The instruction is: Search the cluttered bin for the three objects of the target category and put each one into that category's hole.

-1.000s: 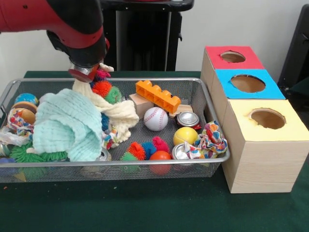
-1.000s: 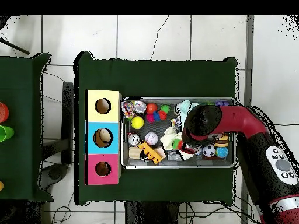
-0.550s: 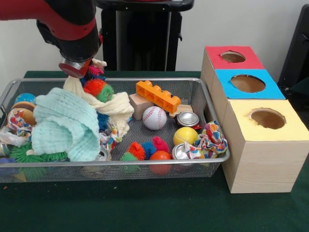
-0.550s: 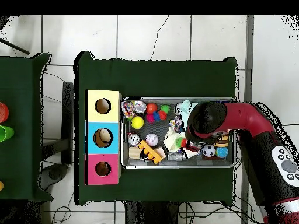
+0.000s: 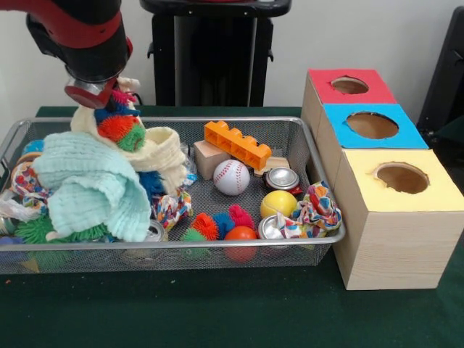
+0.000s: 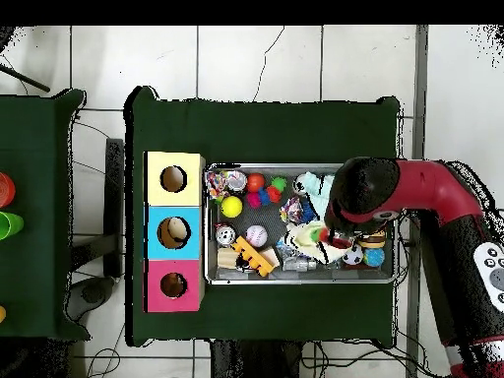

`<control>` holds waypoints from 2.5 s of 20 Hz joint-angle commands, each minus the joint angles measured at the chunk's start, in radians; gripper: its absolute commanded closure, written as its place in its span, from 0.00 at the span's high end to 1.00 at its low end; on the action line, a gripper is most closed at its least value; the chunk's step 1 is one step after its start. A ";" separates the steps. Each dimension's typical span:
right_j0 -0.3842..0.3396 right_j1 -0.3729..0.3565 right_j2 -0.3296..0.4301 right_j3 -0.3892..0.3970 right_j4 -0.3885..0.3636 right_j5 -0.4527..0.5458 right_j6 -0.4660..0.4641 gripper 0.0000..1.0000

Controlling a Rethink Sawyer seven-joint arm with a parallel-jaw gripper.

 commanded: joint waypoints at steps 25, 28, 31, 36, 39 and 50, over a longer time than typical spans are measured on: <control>0.024 0.001 0.009 -0.168 -0.080 0.139 -0.399 0.00; 0.022 -0.003 0.006 -0.146 -0.082 0.112 -0.381 0.00; 0.022 -0.004 0.005 -0.141 -0.080 0.108 -0.373 0.00; 0.006 -0.005 0.016 -0.121 -0.061 0.086 -0.371 1.00; 0.007 -0.004 0.015 -0.121 -0.052 0.089 -0.352 1.00; 0.007 -0.006 0.020 -0.103 -0.042 0.085 -0.348 1.00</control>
